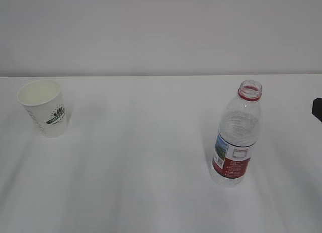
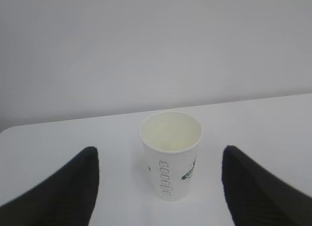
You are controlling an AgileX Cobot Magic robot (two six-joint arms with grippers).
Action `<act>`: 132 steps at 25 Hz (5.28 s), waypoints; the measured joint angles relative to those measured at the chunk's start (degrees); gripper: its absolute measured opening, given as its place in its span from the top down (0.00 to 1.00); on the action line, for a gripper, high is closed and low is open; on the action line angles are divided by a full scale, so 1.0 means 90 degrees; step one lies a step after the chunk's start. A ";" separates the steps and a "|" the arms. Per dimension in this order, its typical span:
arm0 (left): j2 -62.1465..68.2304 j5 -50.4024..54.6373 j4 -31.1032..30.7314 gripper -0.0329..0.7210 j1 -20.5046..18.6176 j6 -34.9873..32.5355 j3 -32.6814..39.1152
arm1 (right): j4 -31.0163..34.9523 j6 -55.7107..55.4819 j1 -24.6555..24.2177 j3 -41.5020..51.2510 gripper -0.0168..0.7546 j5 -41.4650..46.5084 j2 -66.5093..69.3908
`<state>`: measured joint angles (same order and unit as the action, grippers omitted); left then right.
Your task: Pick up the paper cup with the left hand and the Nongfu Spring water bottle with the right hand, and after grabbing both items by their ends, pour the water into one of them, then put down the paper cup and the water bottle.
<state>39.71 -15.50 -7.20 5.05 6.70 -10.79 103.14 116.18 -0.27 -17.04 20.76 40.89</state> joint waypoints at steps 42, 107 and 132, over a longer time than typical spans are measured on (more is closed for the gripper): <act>0.2311 -0.2530 -0.0672 0.24 0.0000 0.0000 0.0000 | 0.0000 0.0000 0.0000 0.0000 0.22 0.0173 0.0000; 0.6119 -0.5539 -0.0098 0.25 0.0000 -0.0265 -0.0161 | 0.0000 0.0000 0.0000 0.0000 0.22 0.0173 0.0000; 0.7407 -0.5544 -0.0048 0.23 0.0000 -0.0265 -0.0670 | 0.0000 0.0000 0.0000 0.0000 0.22 0.0173 0.0000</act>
<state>106.38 -65.39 -7.64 5.05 4.32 -16.83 103.14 116.18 -0.27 -17.04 22.32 40.89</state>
